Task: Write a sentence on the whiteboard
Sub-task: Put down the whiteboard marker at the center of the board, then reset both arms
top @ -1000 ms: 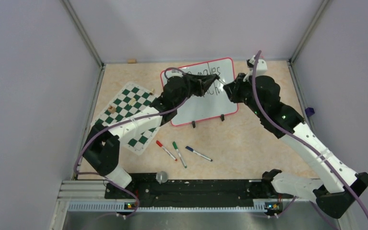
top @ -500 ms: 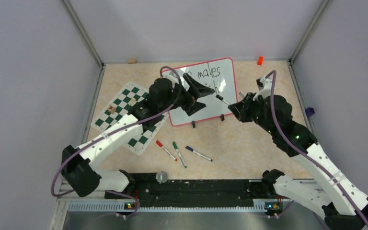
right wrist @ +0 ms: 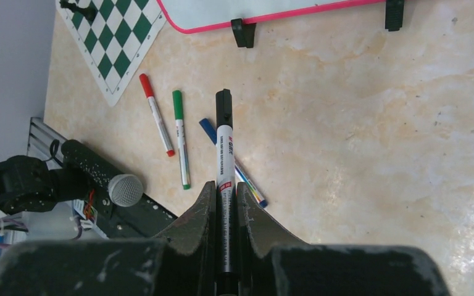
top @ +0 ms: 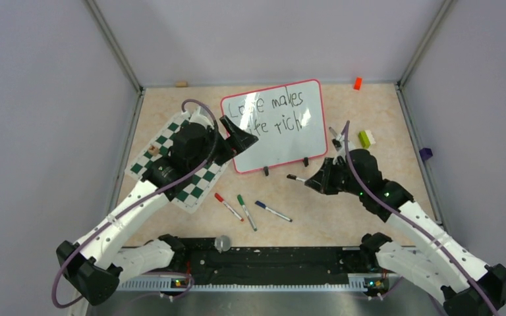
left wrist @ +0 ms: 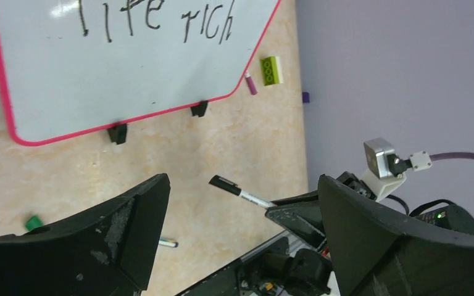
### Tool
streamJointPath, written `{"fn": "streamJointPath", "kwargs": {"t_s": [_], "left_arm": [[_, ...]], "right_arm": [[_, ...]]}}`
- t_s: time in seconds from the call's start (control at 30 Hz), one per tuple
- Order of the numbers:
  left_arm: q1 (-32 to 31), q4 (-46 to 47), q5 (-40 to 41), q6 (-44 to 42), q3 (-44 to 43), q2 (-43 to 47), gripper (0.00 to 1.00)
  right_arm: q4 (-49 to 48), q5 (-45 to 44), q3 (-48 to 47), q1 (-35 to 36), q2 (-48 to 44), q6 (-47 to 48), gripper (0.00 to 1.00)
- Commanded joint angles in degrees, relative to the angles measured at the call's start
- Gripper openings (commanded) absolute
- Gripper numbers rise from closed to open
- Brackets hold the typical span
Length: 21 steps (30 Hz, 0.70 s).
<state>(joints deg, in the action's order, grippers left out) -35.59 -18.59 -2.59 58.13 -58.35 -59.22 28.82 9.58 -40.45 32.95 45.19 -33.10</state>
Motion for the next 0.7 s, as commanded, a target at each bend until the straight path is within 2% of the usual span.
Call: {"fn": "streamJointPath", "kwargs": {"t_s": [0.0,0.2,0.23,0.27,0.3,0.33,0.37,0.4,0.57,0.67], "left_arm": [[0.66,-3.34,2.93,-10.76,0.20,2.37,0.94],[1.61,-6.33,6.69,-16.53,2.73,4.75,0.95],[1.91,-6.26,6.86,-17.02,3.47,5.13,0.96],[2.22,-6.08,6.94,-17.42,4.25,5.36,0.96],[2.40,-5.63,7.24,-17.74,5.02,5.53,0.97],[2.57,-5.28,7.62,-17.93,5.73,5.72,0.97],[2.85,-5.06,8.24,-18.23,6.46,5.98,0.98],[3.02,-4.98,9.34,-18.64,7.06,6.17,0.99],[4.63,-2.72,13.80,-23.88,10.95,7.98,0.99],[5.37,-0.32,14.80,-28.89,13.37,9.19,0.99]], "right_arm": [[-11.20,6.91,2.66,-2.44,2.32,-3.11,0.00],[-19.86,10.26,3.22,-2.57,10.77,-4.20,0.00],[-20.87,10.32,2.80,-2.55,12.60,-4.19,0.03],[-21.81,10.59,2.33,-2.56,14.24,-4.17,0.14],[-22.34,10.80,1.73,-2.60,16.07,-4.16,0.36],[-21.98,10.43,0.89,-2.62,17.70,-4.24,0.70],[-20.90,9.35,-0.16,-2.60,18.98,-4.21,0.94],[-19.62,7.76,-1.09,-2.62,19.83,-3.84,0.98],[-12.73,-4.28,-1.99,-4.88,15.40,-0.77,0.99],[-9.98,-8.55,-0.84,-8.05,11.24,1.69,0.99]]}}
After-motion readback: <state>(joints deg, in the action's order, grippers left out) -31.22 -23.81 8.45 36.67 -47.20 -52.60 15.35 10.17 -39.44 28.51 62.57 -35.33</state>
